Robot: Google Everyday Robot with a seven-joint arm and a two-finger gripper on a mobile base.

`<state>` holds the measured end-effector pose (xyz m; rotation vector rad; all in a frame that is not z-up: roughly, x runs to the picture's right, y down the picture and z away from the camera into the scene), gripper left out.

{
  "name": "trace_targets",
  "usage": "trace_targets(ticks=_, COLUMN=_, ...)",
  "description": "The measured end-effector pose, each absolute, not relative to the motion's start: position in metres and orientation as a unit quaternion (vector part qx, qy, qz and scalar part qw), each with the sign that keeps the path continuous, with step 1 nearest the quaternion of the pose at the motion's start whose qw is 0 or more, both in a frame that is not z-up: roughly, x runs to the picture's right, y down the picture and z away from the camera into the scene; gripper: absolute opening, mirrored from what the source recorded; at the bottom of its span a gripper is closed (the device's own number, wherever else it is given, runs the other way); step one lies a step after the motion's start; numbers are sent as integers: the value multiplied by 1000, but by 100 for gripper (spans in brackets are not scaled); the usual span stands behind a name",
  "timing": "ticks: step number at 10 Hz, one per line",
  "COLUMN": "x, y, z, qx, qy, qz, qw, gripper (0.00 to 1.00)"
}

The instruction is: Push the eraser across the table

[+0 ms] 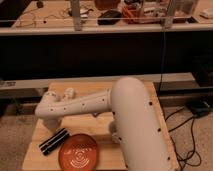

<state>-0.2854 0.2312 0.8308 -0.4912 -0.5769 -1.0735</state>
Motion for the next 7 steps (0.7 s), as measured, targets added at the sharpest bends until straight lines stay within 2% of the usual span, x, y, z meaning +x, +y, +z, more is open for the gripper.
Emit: trace_targets(ticks=7, x=-263, y=222, z=833, qx=-230, qy=-270, qz=-474, qw=806, gripper=0)
